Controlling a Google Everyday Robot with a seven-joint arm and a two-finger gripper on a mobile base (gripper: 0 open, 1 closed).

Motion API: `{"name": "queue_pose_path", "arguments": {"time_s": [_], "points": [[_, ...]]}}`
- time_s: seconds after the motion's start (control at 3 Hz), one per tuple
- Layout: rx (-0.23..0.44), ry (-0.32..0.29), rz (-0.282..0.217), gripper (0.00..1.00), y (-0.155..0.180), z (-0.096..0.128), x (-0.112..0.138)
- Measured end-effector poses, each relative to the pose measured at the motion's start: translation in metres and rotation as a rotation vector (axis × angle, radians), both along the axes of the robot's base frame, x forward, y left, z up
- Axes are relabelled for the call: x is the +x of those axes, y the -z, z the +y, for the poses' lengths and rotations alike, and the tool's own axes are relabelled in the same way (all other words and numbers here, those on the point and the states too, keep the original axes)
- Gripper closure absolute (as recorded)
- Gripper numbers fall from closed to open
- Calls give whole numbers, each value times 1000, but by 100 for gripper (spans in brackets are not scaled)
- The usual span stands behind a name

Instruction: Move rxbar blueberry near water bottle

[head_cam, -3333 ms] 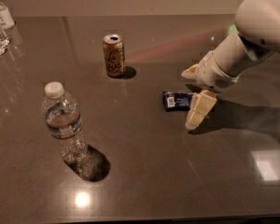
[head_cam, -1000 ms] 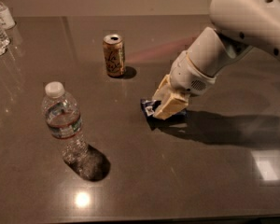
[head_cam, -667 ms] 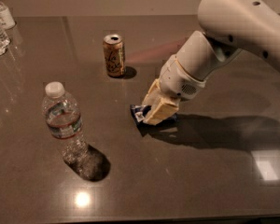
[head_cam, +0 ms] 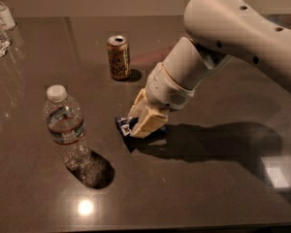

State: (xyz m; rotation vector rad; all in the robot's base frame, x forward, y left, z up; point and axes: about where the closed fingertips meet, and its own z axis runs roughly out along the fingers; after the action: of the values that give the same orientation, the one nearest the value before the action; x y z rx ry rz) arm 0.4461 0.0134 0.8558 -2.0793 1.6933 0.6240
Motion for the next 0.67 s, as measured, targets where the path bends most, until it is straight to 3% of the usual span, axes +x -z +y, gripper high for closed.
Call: {"name": "queue_pose_path", "arguments": {"time_s": [0.33, 0.67], "points": [[8, -36, 4, 100, 1, 17, -8], [10, -65, 6, 82, 3, 33, -15]]}}
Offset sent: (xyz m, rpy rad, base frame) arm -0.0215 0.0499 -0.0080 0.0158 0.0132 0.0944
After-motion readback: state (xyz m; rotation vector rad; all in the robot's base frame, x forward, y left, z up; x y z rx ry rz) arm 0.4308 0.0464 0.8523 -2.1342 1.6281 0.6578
